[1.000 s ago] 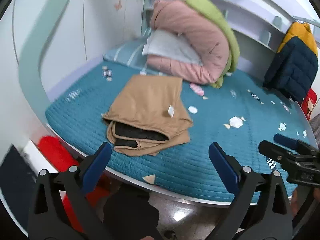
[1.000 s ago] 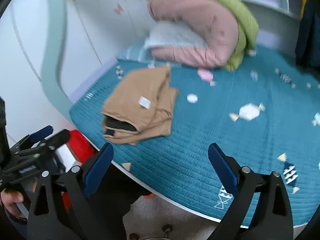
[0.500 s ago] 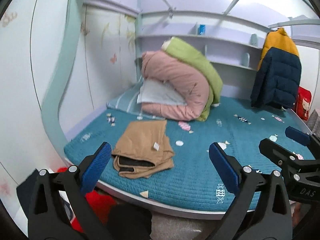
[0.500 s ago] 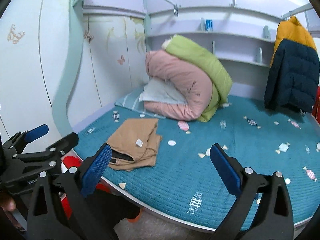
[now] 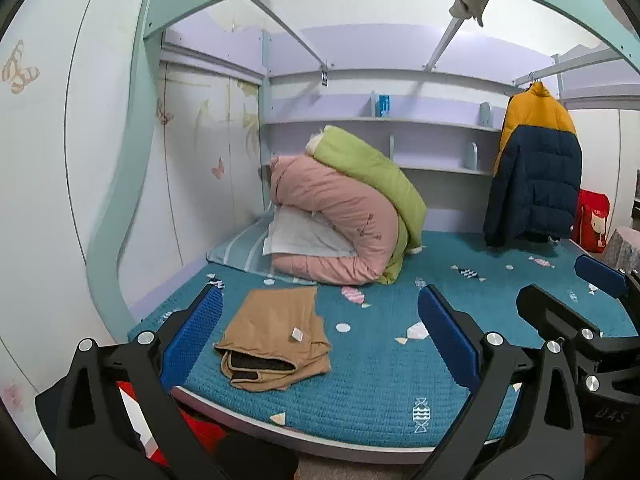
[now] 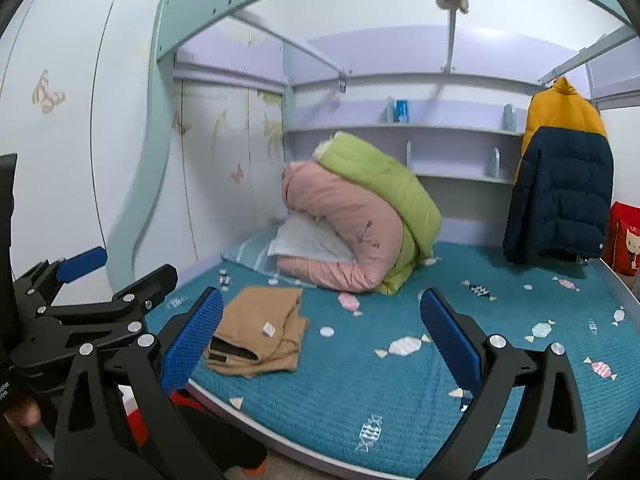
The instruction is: Fold large clothes
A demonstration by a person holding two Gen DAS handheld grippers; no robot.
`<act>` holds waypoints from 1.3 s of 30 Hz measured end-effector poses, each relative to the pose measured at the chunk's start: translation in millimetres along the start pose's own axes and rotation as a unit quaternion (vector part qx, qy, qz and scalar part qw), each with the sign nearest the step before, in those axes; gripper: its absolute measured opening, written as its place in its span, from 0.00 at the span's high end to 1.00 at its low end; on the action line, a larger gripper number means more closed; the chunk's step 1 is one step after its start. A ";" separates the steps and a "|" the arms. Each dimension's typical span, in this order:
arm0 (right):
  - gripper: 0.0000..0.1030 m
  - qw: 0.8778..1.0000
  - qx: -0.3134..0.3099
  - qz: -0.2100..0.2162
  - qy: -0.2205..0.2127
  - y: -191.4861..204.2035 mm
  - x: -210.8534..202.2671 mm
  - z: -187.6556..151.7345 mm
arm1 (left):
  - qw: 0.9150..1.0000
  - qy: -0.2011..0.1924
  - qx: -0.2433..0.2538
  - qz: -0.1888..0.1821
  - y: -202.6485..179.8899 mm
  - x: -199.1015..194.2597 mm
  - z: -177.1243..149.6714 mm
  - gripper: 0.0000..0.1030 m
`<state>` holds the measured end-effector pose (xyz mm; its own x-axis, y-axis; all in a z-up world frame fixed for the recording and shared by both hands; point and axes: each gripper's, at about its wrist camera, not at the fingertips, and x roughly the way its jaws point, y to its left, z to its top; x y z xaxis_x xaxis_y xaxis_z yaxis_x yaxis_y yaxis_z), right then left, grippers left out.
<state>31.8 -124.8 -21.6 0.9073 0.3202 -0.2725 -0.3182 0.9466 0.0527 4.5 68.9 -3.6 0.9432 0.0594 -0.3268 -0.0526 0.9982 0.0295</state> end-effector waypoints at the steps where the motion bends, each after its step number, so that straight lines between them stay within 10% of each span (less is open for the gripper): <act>1: 0.07 1.000 0.001 0.000 -0.002 -1.1 -1.5 0.8 | 1.000 -0.003 0.001 0.000 -1.1 -0.7 1.1 0.05; 39: 0.07 0.999 0.037 -0.023 -0.015 -17.9 -13.1 0.4 | 0.999 -0.031 0.010 -0.004 -26.5 -7.2 5.1 0.05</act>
<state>25.7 -145.9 -18.6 0.9285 0.2762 -0.2483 -0.2560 0.9603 0.1110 0.8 42.0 2.8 0.9620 0.0504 -0.2683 -0.0391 0.9981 0.0471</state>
